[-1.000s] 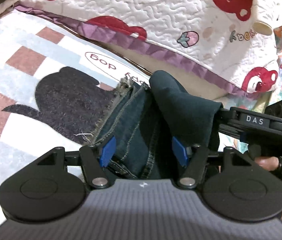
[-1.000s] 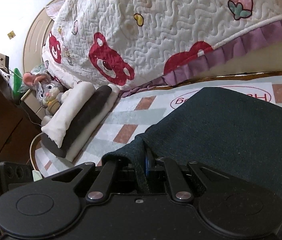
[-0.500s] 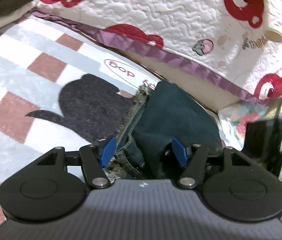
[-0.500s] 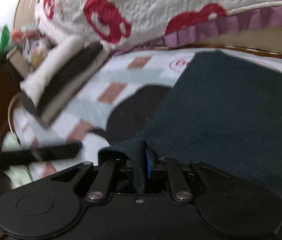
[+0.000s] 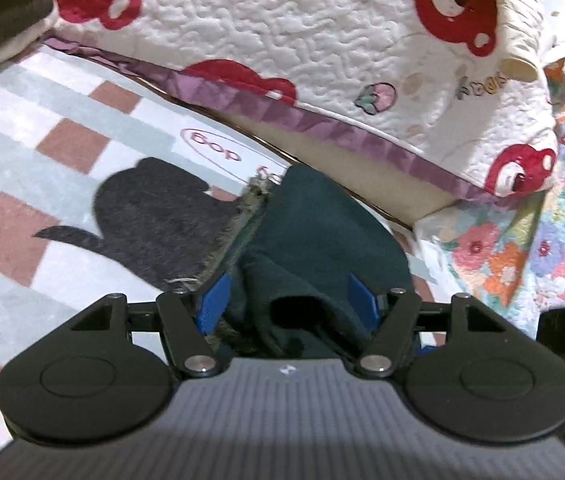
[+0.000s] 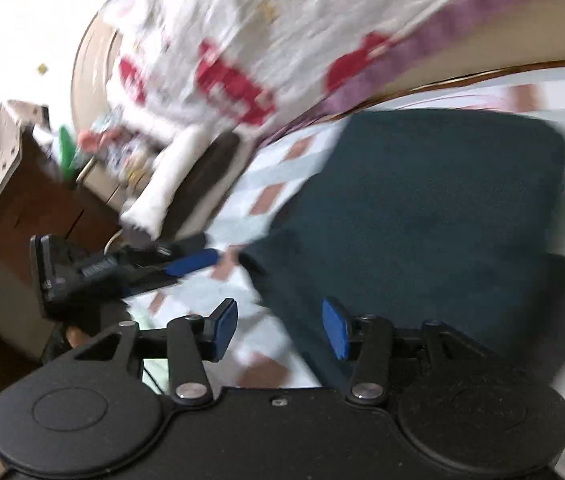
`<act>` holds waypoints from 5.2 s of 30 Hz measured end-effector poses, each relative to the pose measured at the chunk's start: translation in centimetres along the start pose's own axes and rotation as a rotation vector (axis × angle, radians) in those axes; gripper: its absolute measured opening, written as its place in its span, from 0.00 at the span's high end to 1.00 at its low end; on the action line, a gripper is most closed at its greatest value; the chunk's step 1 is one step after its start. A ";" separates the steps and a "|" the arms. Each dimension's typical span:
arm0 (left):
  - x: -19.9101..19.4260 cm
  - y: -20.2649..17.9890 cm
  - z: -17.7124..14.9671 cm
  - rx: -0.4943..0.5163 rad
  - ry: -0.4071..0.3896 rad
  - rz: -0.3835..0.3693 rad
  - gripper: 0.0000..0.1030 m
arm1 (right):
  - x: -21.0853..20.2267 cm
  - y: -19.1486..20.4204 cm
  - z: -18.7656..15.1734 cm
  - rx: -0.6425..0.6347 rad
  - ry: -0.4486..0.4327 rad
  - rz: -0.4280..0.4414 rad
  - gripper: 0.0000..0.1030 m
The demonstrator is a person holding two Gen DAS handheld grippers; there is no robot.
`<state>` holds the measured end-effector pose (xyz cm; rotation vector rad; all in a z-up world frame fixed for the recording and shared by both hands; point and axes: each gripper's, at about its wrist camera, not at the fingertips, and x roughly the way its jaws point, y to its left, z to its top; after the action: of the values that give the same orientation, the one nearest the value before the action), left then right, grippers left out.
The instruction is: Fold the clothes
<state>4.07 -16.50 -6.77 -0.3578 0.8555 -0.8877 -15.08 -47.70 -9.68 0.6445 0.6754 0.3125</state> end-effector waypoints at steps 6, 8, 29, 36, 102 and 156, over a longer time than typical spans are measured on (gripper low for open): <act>1.3 -1.3 0.0 0.064 0.012 0.044 0.35 | -5.0 -2.0 -1.6 0.000 -0.138 -0.183 0.50; 1.9 -1.8 0.0 0.092 0.018 0.067 0.29 | -4.6 -1.2 -1.8 -0.045 -0.135 -0.201 0.52; 5.3 -2.3 -0.4 0.180 0.051 0.216 0.80 | 3.6 4.3 -6.9 -0.672 0.066 -0.370 0.68; 5.4 -0.5 -0.8 0.127 0.050 0.231 0.77 | 3.8 4.8 -8.4 -0.719 0.140 -0.365 0.68; 0.6 3.3 -2.4 -0.357 0.012 0.184 0.35 | 4.8 -2.2 10.2 0.012 -0.053 -0.325 0.40; 6.6 0.0 -3.5 -0.337 0.022 0.254 0.31 | 2.6 -14.0 4.8 0.202 -0.093 -0.024 0.54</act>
<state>3.58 -21.60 -12.26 -0.5195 1.0482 -0.5115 -9.11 -59.30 -17.03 0.8379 0.6293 0.1915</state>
